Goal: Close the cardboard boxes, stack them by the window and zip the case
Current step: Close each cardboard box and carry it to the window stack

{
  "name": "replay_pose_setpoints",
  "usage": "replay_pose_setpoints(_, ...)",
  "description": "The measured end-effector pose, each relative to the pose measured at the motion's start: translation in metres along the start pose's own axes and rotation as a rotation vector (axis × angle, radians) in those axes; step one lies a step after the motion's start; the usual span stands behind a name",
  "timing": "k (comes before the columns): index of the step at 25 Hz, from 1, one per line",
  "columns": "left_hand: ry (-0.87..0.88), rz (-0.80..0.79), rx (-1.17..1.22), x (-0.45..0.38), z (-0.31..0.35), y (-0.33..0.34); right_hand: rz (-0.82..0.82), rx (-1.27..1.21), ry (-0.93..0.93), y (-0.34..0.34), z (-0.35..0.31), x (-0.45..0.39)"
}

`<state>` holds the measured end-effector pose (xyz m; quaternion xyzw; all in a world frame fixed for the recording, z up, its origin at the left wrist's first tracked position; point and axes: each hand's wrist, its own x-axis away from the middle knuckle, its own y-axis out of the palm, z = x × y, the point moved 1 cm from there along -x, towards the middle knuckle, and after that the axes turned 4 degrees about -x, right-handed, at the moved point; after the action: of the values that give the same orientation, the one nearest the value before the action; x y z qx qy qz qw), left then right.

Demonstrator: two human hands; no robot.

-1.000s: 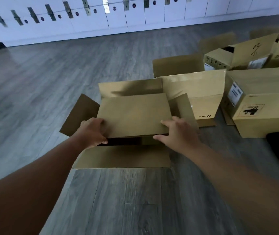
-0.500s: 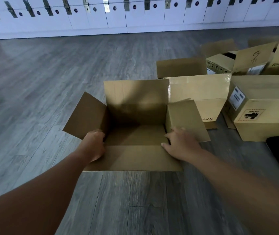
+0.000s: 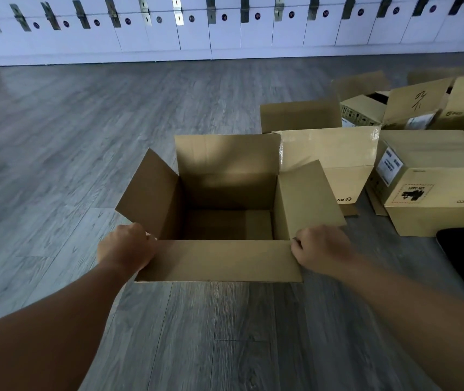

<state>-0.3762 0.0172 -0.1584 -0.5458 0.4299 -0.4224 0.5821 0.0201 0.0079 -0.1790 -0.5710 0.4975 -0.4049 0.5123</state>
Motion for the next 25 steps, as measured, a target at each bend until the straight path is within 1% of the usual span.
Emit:
replay_pose_setpoints(2,-0.009,-0.068,0.076,0.0,-0.005,0.005,-0.082,0.044,0.067,0.001,0.011,0.005)
replay_pose_setpoints(4,0.088,-0.093,0.199,-0.001,-0.008,0.01,-0.204,0.051,0.133,0.005,0.021,0.009)
replay_pose_setpoints(6,0.212,-0.097,0.282,0.0,-0.009,0.011,-0.268,-0.051,0.148,0.008,0.027,0.009)
replay_pose_setpoints(9,0.35,-0.184,0.25,-0.004,-0.006,0.012,-0.22,-0.257,0.074,0.013,0.031,0.005)
replay_pose_setpoints(11,0.373,-0.267,0.194,-0.007,-0.004,0.012,-0.175,-0.31,0.02,0.012,0.027,0.003)
replay_pose_setpoints(13,0.37,-0.285,0.168,-0.012,-0.002,0.007,-0.193,-0.313,-0.04,0.01,0.023,0.002)
replay_pose_setpoints(16,0.414,-0.301,0.161,-0.018,-0.005,-0.002,-0.309,-0.207,-0.038,0.013,0.024,-0.004)
replay_pose_setpoints(17,0.424,-0.311,0.165,-0.017,-0.007,-0.003,-0.316,-0.186,-0.054,0.013,0.023,-0.006)
replay_pose_setpoints(18,0.431,-0.311,0.156,-0.016,-0.009,-0.001,-0.303,-0.247,-0.049,0.013,0.021,-0.008)
replay_pose_setpoints(21,0.375,-0.279,0.116,-0.013,-0.011,0.002,-0.22,-0.681,0.094,0.01,0.013,-0.011)
replay_pose_setpoints(23,0.333,-0.298,0.164,-0.014,-0.007,-0.001,-0.159,-0.72,0.183,0.01,0.008,-0.015)
replay_pose_setpoints(25,0.309,-0.298,0.242,-0.017,-0.001,-0.006,-0.056,-0.766,0.27,0.007,0.004,-0.021)
